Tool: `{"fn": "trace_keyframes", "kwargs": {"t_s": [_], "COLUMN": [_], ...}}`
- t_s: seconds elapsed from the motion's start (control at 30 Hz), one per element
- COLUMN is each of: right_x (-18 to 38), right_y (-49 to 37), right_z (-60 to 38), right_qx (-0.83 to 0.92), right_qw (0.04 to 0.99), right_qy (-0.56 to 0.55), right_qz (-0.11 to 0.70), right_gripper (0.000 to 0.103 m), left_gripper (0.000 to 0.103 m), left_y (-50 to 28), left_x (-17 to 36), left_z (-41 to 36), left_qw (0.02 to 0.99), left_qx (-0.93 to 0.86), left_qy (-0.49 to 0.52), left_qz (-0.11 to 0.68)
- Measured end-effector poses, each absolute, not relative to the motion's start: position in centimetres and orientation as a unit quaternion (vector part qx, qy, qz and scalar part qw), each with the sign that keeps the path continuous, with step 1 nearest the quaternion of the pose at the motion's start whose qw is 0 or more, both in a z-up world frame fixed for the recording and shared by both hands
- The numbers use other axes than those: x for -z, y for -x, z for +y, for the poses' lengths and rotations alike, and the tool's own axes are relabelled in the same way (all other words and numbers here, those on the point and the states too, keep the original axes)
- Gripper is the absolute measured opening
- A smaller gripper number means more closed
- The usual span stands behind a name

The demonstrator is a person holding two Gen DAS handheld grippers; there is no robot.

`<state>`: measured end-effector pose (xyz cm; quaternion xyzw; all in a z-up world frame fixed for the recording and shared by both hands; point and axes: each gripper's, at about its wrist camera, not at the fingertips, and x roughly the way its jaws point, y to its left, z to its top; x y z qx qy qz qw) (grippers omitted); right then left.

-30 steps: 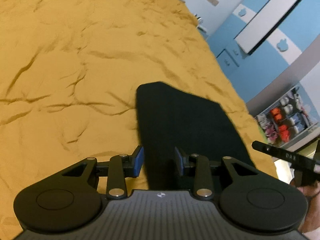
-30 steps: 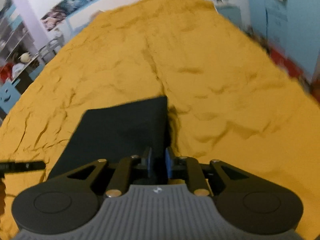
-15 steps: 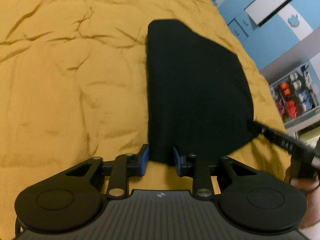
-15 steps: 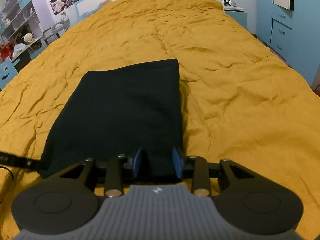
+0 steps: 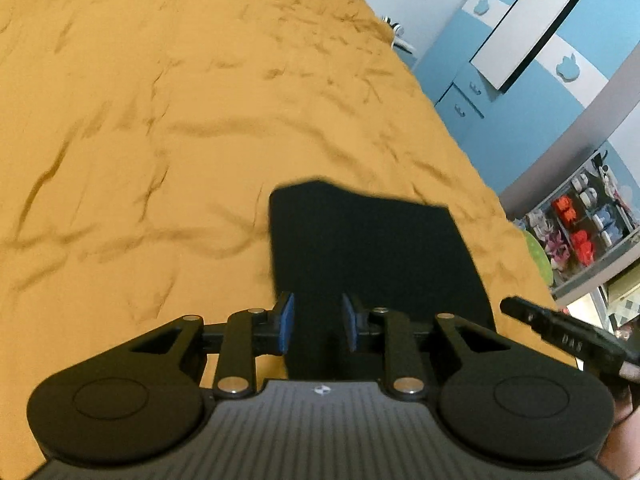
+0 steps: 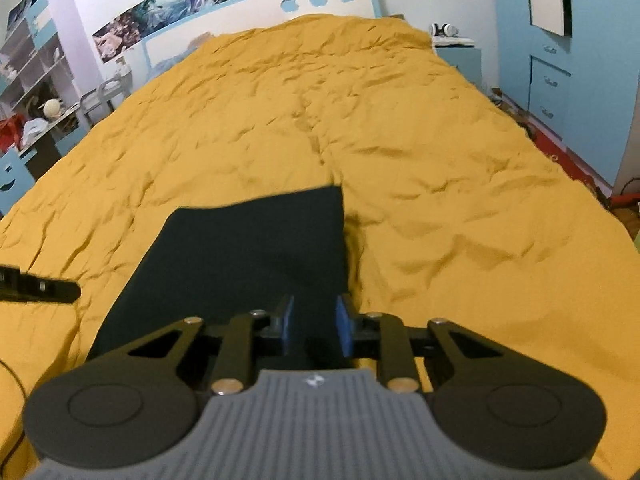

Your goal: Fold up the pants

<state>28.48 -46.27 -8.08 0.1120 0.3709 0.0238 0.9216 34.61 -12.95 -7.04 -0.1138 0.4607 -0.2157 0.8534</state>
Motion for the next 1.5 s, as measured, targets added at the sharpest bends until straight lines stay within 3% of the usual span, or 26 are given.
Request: {"fn": "trace_keyframes", "kwargs": {"t_s": [0.27,0.67,0.8,0.9,0.97,1.03,1.07,1.37,1.47,1.5], "right_x": [9.0,12.6,12.5,12.3,12.6,13.5,14.2,17.8,18.2,18.3], "right_y": [-32.5,-35.7,-35.8,-35.4,-35.1,-35.0,-35.0,-35.6,-35.9,-35.8], "right_z": [-46.2,-46.8,-47.0,-47.9,-49.0,-50.1,-50.7,-52.5,-52.6,-52.6], "right_qx": [-0.028,-0.024,-0.022,-0.024,-0.033,-0.043,-0.045,-0.065,-0.072,-0.073], "right_qw": [0.923,0.909,0.909,0.905,0.892,0.873,0.861,0.812,0.807,0.807], "right_qy": [-0.116,-0.122,-0.128,-0.164,-0.212,-0.264,-0.292,-0.398,-0.411,-0.414], "right_qz": [0.367,0.397,0.396,0.392,0.397,0.407,0.413,0.422,0.417,0.415], "right_gripper": [0.019,0.022,0.024,0.039,0.044,0.05,0.05,0.049,0.039,0.033], "left_gripper": [0.028,0.03,0.038,0.038,0.046,0.061,0.062,0.062,0.048,0.036], "left_y": [-39.1,-42.4,-43.0,-42.7,-42.2,-42.0,-42.0,-42.4,-42.7,-42.7], "left_x": [9.1,12.3,12.4,11.7,11.5,11.7,12.0,15.8,16.1,16.1], "left_z": [-17.5,-17.9,-17.2,-15.8,-14.6,-13.5,-12.9,-11.0,-11.1,-11.2], "left_qw": [0.866,0.862,0.87,0.874,0.865,0.851,0.842,0.78,0.774,0.772], "left_qx": [0.192,0.179,0.162,0.148,0.158,0.172,0.178,0.204,0.213,0.218], "left_qy": [0.046,0.013,0.031,0.053,0.079,0.117,0.138,0.247,0.254,0.255], "left_qz": [0.46,0.474,0.465,0.461,0.469,0.482,0.49,0.538,0.539,0.54]}}
